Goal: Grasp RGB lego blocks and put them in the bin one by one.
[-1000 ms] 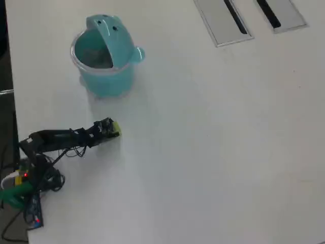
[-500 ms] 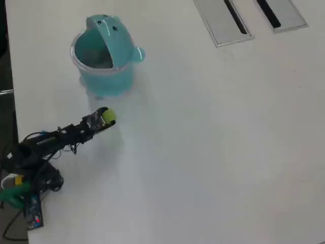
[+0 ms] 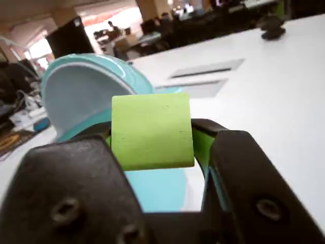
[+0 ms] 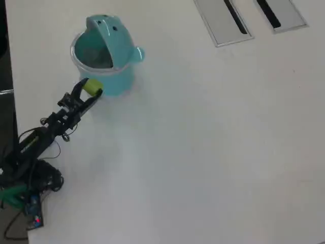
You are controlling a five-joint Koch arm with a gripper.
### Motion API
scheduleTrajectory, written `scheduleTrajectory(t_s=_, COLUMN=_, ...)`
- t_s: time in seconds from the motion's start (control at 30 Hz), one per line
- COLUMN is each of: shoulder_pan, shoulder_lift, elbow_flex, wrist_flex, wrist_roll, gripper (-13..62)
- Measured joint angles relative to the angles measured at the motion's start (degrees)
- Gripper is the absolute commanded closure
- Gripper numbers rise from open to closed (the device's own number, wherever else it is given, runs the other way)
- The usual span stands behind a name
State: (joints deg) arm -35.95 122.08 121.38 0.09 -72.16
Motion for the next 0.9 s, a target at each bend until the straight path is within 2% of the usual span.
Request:
scheduleTrajectory(t_s=0.03, shoulder_pan=-2.20, shoulder_lift=-1.05, elbow_flex=-2.90, wrist_flex=-3.69, wrist_roll=-2.29, gripper=42.4)
scheduleTrajectory(t_s=0.07, shoulder_pan=-3.78, shoulder_lift=-2.64, elbow_flex=-5.01, wrist_flex=-4.92, wrist_roll=-2.29, gripper=50.1)
scheduleTrajectory(t_s=0.13, shoulder_pan=-9.05, shoulder_lift=-7.91, elbow_flex=-10.28, wrist_flex=-5.27, wrist_roll=-4.04, gripper=50.1)
scheduleTrajectory(t_s=0.17, shoulder_pan=-12.57, shoulder_lift=-14.24, elbow_flex=-20.57, wrist_flex=-5.63, wrist_roll=-5.19, gripper=50.1)
scheduleTrajectory(t_s=0.23, shoulder_pan=-13.71, shoulder_lift=-17.49, elbow_flex=-26.28, wrist_flex=-5.27, wrist_roll=-5.45, gripper=50.1)
scheduleTrajectory(t_s=0.9, shoulder_pan=-20.39, shoulder_lift=-44.03, elbow_flex=-40.96, wrist_flex=-3.96, wrist_roll=-7.21, gripper=49.6)
